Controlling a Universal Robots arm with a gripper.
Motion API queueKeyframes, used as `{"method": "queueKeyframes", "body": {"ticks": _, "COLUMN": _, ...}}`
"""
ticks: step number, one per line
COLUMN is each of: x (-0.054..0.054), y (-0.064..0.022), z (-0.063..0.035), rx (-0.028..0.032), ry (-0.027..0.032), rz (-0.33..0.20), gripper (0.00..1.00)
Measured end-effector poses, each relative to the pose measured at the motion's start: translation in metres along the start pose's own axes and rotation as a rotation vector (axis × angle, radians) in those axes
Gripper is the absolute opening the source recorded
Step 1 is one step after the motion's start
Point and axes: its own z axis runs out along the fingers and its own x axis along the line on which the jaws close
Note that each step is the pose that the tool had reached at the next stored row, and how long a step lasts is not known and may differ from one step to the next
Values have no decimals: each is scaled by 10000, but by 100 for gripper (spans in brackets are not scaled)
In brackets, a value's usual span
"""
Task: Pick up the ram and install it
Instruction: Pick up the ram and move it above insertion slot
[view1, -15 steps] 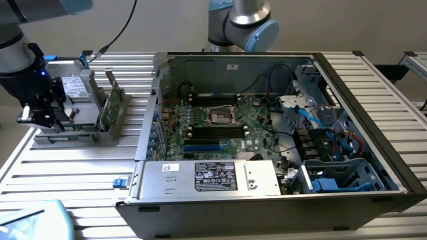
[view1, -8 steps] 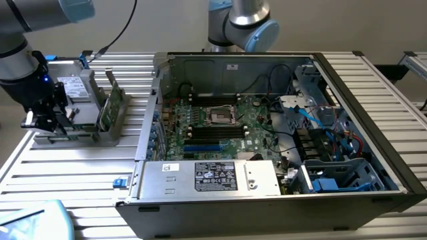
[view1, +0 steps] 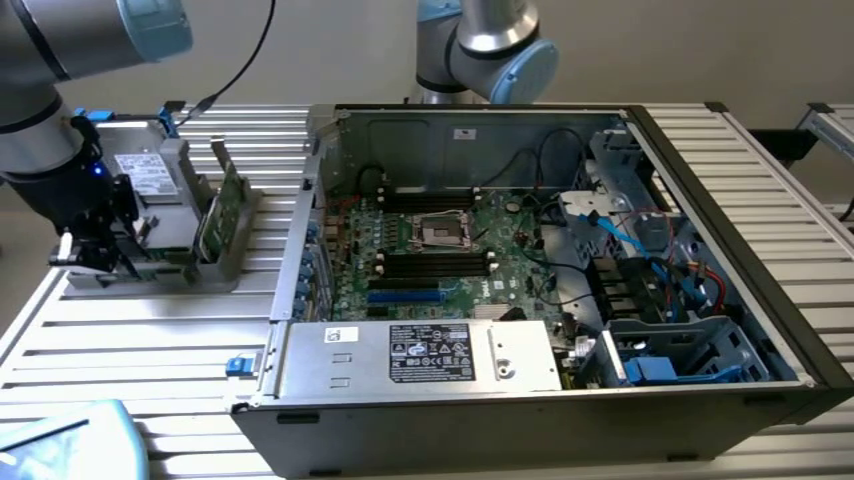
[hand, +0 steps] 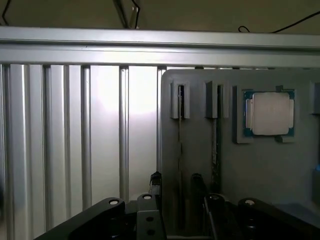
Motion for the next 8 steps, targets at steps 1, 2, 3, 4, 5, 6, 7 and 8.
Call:
{"method": "queueKeyframes", "body": {"ticks": 1, "x": 1, "y": 2, "z": 18, "rx": -1, "ry": -4, "rz": -15, "gripper": 37}}
{"method": "queueKeyframes", "body": {"ticks": 2, "x": 2, "y": 3, "z": 36, "rx": -2, "ry": -10, "rz": -37, "gripper": 37}}
{"method": "queueKeyframes", "body": {"ticks": 3, "x": 3, "y": 4, "z": 55, "rx": -3, "ry": -17, "rz": -68, "gripper": 37}}
{"method": "queueKeyframes", "body": {"ticks": 4, "x": 3, "y": 4, "z": 71, "rx": -6, "ry": -25, "rz": -113, "gripper": 37}}
{"method": "queueKeyframes", "body": {"ticks": 5, "x": 4, "y": 4, "z": 86, "rx": -8, "ry": -32, "rz": -166, "gripper": 37}}
{"method": "queueKeyframes", "body": {"ticks": 6, "x": 4, "y": 4, "z": 99, "rx": -11, "ry": -40, "rz": -220, "gripper": 37}}
{"method": "queueKeyframes", "body": {"ticks": 7, "x": 3, "y": 4, "z": 109, "rx": -13, "ry": -47, "rz": -266, "gripper": 37}}
{"method": "queueKeyframes", "body": {"ticks": 8, "x": 2, "y": 3, "z": 110, "rx": -15, "ry": -53, "rz": -296, "gripper": 37}}
